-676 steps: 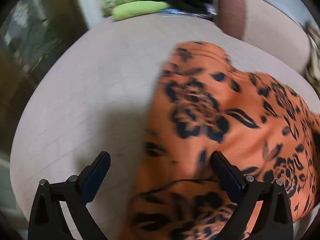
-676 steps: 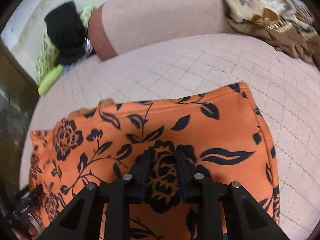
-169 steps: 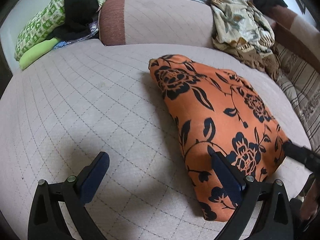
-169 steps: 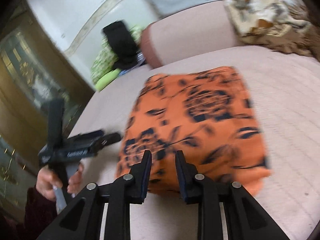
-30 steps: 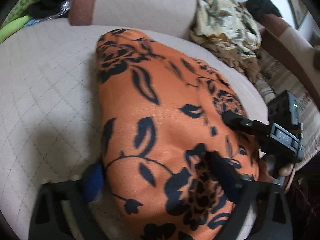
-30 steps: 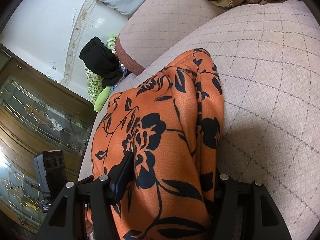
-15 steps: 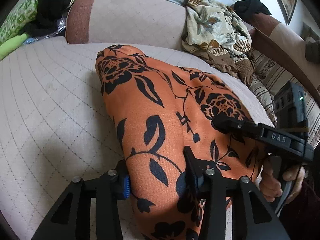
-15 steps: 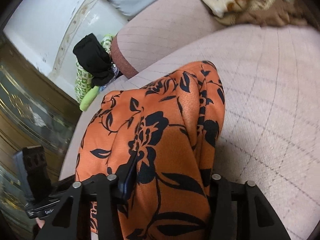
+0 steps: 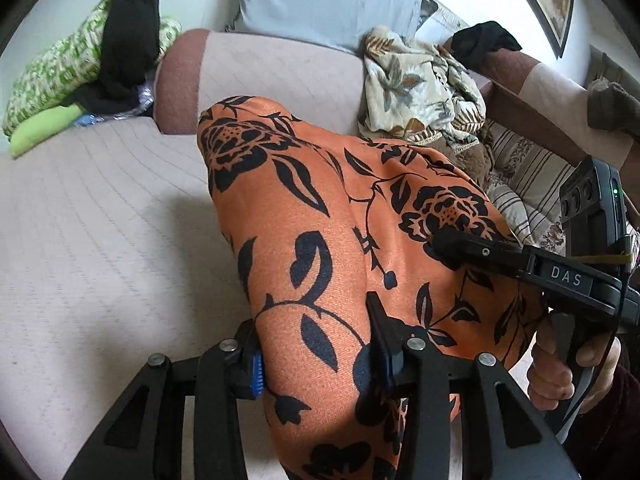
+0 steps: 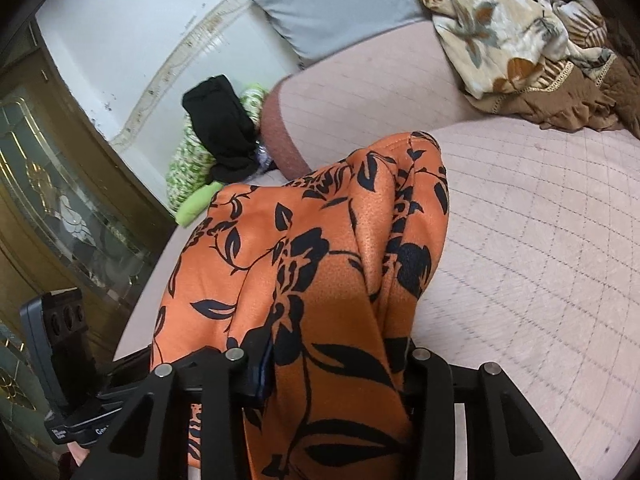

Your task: Fold small clothes

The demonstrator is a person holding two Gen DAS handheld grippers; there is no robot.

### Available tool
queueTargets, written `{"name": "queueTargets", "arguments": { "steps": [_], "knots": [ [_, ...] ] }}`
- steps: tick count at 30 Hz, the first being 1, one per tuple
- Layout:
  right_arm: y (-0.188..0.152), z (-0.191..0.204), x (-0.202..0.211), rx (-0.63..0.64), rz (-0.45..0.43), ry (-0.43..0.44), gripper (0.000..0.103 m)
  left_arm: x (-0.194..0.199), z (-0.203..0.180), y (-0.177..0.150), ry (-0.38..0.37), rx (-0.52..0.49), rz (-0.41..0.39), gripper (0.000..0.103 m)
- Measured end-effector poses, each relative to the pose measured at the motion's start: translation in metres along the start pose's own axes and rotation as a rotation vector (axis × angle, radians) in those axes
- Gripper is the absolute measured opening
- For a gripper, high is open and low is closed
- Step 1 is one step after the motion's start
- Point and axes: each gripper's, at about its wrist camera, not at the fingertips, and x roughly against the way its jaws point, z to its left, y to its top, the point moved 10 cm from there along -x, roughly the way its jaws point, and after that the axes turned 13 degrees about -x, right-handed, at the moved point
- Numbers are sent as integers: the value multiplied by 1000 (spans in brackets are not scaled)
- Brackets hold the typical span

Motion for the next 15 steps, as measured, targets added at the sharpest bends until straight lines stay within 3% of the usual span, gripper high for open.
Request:
{"name": "queueTargets", "arguments": {
  "steps": [15],
  "knots": [
    [-82,62,-4,-40,73,56,44,76,38,-53,141,-42,-7,44]
  ]
}}
